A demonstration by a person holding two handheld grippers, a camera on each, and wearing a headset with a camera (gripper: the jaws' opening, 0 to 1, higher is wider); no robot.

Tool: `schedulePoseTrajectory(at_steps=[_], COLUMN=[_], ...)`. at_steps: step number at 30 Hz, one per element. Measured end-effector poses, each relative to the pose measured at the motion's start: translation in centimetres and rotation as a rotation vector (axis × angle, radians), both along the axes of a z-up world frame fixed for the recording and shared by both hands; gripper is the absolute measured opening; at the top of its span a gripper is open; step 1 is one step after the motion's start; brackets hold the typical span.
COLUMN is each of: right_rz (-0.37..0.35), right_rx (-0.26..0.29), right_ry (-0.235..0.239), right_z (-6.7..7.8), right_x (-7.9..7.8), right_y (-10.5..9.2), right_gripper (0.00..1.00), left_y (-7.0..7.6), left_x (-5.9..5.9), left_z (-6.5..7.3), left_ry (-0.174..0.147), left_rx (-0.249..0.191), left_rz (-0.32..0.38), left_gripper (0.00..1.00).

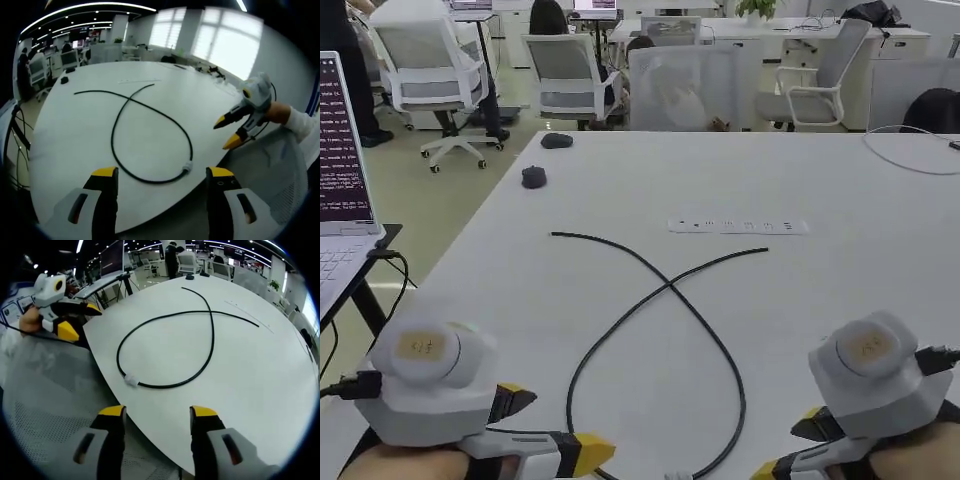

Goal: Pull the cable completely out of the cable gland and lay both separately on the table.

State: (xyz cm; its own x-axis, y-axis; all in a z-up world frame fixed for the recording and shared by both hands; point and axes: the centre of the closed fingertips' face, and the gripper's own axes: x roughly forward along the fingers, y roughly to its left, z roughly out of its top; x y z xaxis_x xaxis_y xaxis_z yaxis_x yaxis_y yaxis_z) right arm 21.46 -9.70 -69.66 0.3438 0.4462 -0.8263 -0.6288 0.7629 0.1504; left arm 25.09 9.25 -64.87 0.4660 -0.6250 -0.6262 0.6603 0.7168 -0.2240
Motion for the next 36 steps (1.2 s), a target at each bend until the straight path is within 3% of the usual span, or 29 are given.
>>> schedulePoseTrajectory(at_steps=[31, 33, 36], right_rz=[0.035, 0.048, 0.095], right_rx=[-0.011, 0.004, 0.074], right_ry=[0.018, 0.014, -0.019], right_z=[-0.5, -0.3, 0.6], right_x=[-0.5, -0.5, -0.4], right_y=[0.4, 0.8, 2.3], right_gripper=[0.52, 0.52, 0.48], left_y=[-0.3, -0.2, -0.2], left_x=[0.0, 0.1, 0.2], left_z=[0.2, 0.3, 0.5], left_ry=[-0.006, -0.008, -0.013], left_rx=[-0.01, -0.014, -0.019], left_rz=[-0.012, -0.008, -0.003], left_gripper=[0.7, 0.7, 0.69])
